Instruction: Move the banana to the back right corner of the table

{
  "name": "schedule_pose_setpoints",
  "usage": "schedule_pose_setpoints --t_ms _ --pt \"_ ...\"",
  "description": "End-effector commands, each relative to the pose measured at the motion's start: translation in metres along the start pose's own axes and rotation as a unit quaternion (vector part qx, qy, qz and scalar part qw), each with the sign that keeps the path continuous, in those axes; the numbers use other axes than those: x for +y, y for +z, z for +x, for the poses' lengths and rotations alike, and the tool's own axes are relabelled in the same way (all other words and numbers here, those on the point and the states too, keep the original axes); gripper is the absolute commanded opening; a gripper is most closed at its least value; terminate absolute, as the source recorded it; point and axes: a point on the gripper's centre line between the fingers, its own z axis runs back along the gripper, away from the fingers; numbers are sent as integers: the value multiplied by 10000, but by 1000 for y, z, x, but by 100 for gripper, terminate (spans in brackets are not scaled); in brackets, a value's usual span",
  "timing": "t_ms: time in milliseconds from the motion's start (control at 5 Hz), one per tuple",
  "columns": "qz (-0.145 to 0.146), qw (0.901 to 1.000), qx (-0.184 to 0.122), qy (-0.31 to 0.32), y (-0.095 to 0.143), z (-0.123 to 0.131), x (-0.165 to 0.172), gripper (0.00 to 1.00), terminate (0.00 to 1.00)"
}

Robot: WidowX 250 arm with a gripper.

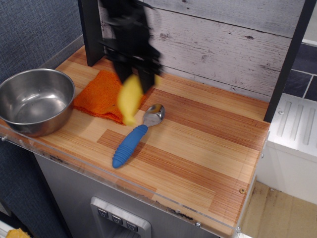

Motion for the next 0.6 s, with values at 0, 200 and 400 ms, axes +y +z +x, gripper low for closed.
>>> schedule_pose_setpoints --t_ms 0,200,400 --pt "193 9997 -154 56 -18 31 -53 0 0" --pt "222 9992 -146 293 -35 40 -63 0 0" --pt "173 9991 -196 321 -43 56 -73 0 0"
